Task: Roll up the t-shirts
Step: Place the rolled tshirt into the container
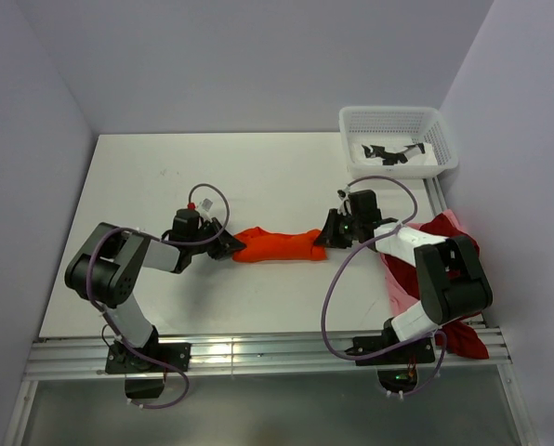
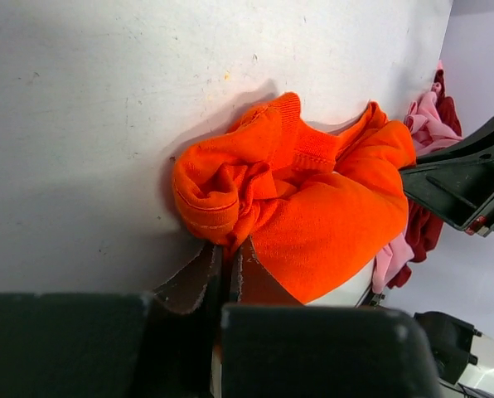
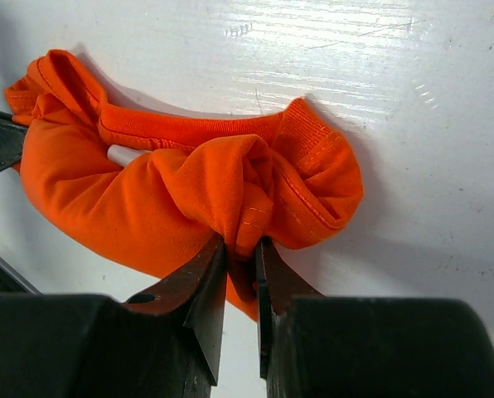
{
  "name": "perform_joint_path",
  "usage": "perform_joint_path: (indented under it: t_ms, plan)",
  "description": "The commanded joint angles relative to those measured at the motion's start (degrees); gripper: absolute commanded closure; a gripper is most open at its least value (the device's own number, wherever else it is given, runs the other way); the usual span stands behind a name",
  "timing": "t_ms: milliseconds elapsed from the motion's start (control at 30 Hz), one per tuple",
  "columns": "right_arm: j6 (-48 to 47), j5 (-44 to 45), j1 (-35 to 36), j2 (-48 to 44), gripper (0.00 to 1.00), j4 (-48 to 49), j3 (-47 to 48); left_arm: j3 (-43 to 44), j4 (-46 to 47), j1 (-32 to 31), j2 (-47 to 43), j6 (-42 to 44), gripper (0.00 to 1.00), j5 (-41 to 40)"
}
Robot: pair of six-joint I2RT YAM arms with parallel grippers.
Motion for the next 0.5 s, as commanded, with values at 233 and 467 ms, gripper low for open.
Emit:
perform_joint_path:
  t_ms: [233, 467]
  plan:
    - [0.1, -0.7, -2.0, 0.8, 1.0, -4.7, 8.6, 7.9, -12.0, -1.7, -6.4, 1.5, 1.0, -9.2]
    - [1.1, -0.2, -4.8, 2.3, 1.0, -10.9, 23.5, 22.8, -20.0, -4.1, -7.5, 2.2, 1.0, -14.6]
